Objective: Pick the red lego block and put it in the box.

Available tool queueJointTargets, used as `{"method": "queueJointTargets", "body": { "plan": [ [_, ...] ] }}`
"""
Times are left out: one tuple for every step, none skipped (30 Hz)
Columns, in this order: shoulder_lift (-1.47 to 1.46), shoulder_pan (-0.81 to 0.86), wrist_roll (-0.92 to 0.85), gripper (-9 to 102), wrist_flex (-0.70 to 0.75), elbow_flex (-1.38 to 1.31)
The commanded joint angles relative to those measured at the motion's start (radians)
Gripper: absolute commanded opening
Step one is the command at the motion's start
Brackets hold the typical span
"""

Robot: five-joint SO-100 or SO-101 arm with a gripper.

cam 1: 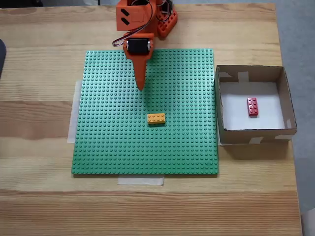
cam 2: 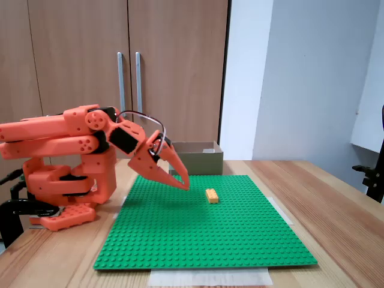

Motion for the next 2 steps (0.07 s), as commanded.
{"method": "queueJointTargets", "body": {
  "plan": [
    [0.005,-0.005,0.002,-1,0.0,0.006],
    [0.005,-0.005,0.002,-1,0.0,0.006]
  ]
}}
